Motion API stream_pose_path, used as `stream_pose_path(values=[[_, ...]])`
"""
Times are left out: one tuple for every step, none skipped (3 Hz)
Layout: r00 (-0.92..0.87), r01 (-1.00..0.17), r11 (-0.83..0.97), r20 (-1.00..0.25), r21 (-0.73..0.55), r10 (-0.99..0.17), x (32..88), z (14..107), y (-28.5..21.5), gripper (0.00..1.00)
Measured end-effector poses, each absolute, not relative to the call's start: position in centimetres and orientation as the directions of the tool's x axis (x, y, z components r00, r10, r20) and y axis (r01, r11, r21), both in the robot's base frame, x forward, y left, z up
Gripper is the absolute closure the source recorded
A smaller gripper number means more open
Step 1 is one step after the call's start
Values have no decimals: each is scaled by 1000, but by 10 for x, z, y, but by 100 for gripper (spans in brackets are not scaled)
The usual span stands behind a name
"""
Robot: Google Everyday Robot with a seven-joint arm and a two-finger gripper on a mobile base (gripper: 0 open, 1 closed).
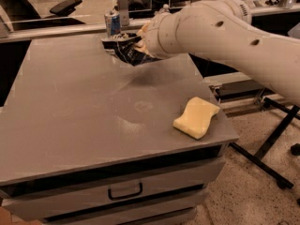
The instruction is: Move blue chip bag near redbull can
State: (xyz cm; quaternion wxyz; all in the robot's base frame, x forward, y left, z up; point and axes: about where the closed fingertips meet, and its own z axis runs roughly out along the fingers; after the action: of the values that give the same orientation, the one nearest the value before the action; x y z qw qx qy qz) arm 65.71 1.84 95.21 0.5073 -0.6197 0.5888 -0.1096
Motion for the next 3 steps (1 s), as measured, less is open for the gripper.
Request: stream_pose_path(values=[[295,-617,204,-464,-760,-836,694,942,22,100],[311,-638,190,-475,-746,-823,725,926,29,100],[329,-663,176,-494,-728,-805,749,912,37,87]])
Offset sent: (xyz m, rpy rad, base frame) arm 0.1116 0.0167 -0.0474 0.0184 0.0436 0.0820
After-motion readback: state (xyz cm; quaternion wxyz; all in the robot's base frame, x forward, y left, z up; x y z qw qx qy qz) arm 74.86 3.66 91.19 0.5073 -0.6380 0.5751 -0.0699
